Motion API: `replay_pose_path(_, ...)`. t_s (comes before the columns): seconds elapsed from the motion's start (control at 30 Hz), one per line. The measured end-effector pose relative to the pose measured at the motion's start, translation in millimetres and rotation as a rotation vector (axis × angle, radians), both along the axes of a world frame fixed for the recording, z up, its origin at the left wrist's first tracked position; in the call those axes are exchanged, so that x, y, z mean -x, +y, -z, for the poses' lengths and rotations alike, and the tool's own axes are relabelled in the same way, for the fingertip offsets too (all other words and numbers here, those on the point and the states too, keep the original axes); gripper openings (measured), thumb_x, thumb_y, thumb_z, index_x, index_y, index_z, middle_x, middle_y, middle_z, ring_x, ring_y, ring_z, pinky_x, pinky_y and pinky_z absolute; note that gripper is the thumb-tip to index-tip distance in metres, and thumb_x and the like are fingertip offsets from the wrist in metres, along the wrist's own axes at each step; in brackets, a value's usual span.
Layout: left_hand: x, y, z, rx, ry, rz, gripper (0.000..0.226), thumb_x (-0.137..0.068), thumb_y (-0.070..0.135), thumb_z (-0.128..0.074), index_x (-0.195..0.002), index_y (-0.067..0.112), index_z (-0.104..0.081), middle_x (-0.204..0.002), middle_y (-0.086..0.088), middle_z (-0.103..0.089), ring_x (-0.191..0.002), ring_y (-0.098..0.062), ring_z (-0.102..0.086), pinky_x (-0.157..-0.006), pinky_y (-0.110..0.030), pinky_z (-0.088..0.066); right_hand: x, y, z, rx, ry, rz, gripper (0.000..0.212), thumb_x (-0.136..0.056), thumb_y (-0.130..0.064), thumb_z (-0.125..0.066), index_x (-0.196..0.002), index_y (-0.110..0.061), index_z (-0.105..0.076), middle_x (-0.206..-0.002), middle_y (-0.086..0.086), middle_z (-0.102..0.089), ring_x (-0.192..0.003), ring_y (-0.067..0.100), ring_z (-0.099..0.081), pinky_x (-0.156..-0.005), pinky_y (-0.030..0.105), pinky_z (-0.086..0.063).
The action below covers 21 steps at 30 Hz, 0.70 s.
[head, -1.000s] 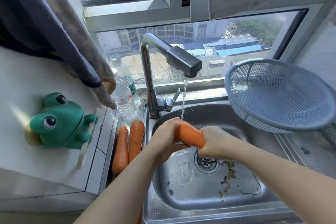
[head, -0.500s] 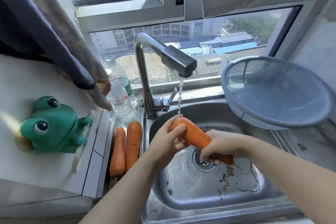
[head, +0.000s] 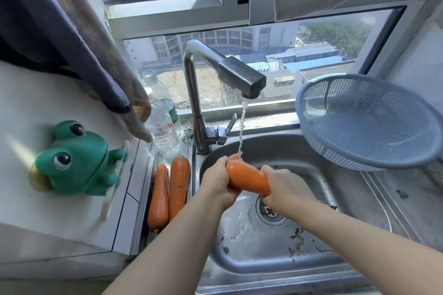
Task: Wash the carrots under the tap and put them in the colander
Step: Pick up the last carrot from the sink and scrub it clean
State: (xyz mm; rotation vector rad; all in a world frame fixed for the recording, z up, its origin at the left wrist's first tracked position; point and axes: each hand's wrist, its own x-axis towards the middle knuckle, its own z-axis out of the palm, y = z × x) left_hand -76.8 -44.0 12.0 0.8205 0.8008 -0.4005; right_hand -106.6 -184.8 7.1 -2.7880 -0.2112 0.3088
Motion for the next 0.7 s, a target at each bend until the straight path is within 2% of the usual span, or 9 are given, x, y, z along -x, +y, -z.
replay_pose_path(0.1,10.1,-2.3,2.4,-0.029,0.084,0.012,0.031,-0.097,0.038,-0.052,-0.112,0.011,-0.051,-0.117,-0.022,-0.055,-0.095,-0.035,-0.059,-0.077,-0.052,-0.051,-5.2,-2.3,0.3,0.133,-0.171,-0.07,0.021,-0.085,-0.007,-0.052,-0.1,-0.02,-0.045,-0.099,0.001,-0.063,-0.086,0.025,-0.061,-0.066,0.03,-0.033)
replay_pose_path(0.17,15.0,-5.4,4.0,0.002,0.072,0.007,0.048,-0.094,0.046,-0.053,-0.125,0.013,-0.04,-0.12,-0.023,-0.053,-0.092,-0.035,-0.059,-0.072,-0.054,-0.05,-8.0,-3.5,-3.4,0.118,-0.208,-0.094,0.027,-0.085,-0.006,-0.052,-0.107,-0.02,-0.046,-0.103,0.0,-0.054,-0.089,0.022,-0.055,-0.069,0.028,-0.03)
replay_pose_path(0.23,13.3,-6.6,7.1,-0.006,0.018,-0.032,0.053,-0.093,0.048,-0.053,-0.129,0.011,-0.04,-0.122,-0.023,-0.054,-0.096,-0.036,-0.06,-0.072,-0.052,-0.052,-13.3,-2.9,-0.4,0.081,-0.163,-0.128,0.027,-0.083,-0.012,-0.058,-0.105,-0.02,-0.046,-0.098,0.0,-0.045,-0.086,0.018,-0.045,-0.069,0.027,-0.033)
replay_pose_path(0.33,9.3,-1.7,11.1,-0.048,-0.071,-0.064,0.047,-0.097,0.044,-0.047,-0.126,0.007,-0.05,-0.113,-0.02,-0.062,-0.096,-0.029,-0.063,-0.071,-0.044,-0.055,-18.8,-5.8,-7.9,-0.074,0.062,-0.202,0.023,-0.078,-0.025,-0.068,-0.09,-0.018,-0.05,-0.083,-0.005,-0.052,-0.074,0.013,-0.052,-0.063,0.025,-0.041)
replay_pose_path(0.43,11.0,-4.1,4.3,-0.05,-0.194,0.007,0.038,-0.103,0.036,-0.037,-0.108,0.006,-0.061,-0.098,-0.014,-0.068,-0.089,-0.024,-0.064,-0.079,-0.038,-0.054,-16.7,-18.8,-30.9,-0.365,0.483,-0.182,0.021,-0.075,-0.021,-0.076,-0.08,-0.014,-0.057,-0.063,-0.006,-0.06,-0.051,0.005,-0.056,-0.051,0.017,-0.041)
replay_pose_path(0.5,11.8,-10.4,-2.2,-0.066,-0.27,0.071,0.039,-0.104,0.032,-0.034,-0.1,0.008,-0.064,-0.095,-0.011,-0.069,-0.087,-0.022,-0.063,-0.083,-0.036,-0.051,-34.4,-15.5,-5.1,-0.38,0.619,-0.106,0.018,-0.075,-0.017,-0.076,-0.075,-0.015,-0.058,-0.06,-0.004,-0.063,-0.048,0.006,-0.057,-0.051,0.018,-0.045)
replay_pose_path(0.6,14.2,-14.6,-6.6,-0.149,-0.373,0.142,0.031,-0.103,0.035,-0.038,-0.115,0.017,-0.061,-0.105,-0.004,-0.068,-0.096,-0.016,-0.062,-0.087,-0.034,-0.052,-53.0,-28.6,59.4,-0.408,0.656,-0.026,0.027,-0.076,-0.048,-0.069,-0.084,-0.023,-0.061,-0.083,0.008,-0.071,-0.056,0.012,-0.061,-0.052,0.027,-0.052)
replay_pose_path(0.63,16.1,-13.5,-3.4,-0.217,-0.43,0.188,0.029,-0.102,0.036,-0.039,-0.119,0.023,-0.058,-0.109,-0.001,-0.066,-0.1,-0.014,-0.061,-0.087,-0.033,-0.052,-49.5,-33.1,63.7,-0.394,0.68,-0.046,0.031,-0.073,-0.049,-0.07,-0.084,-0.021,-0.063,-0.079,0.008,-0.07,-0.055,0.013,-0.06,-0.05,0.027,-0.051)
replay_pose_path(0.7,21.2,-9.7,4.7,-0.319,-0.551,0.312,0.031,-0.102,0.037,-0.037,-0.13,0.03,-0.048,-0.121,0.001,-0.058,-0.108,-0.011,-0.057,-0.091,-0.031,-0.05,-32.0,-25.5,27.4,-0.426,0.752,-0.005,0.024,-0.073,-0.03,-0.072,-0.079,-0.011,-0.061,-0.066,0.007,-0.061,-0.05,0.015,-0.055,-0.047,0.025,-0.046)
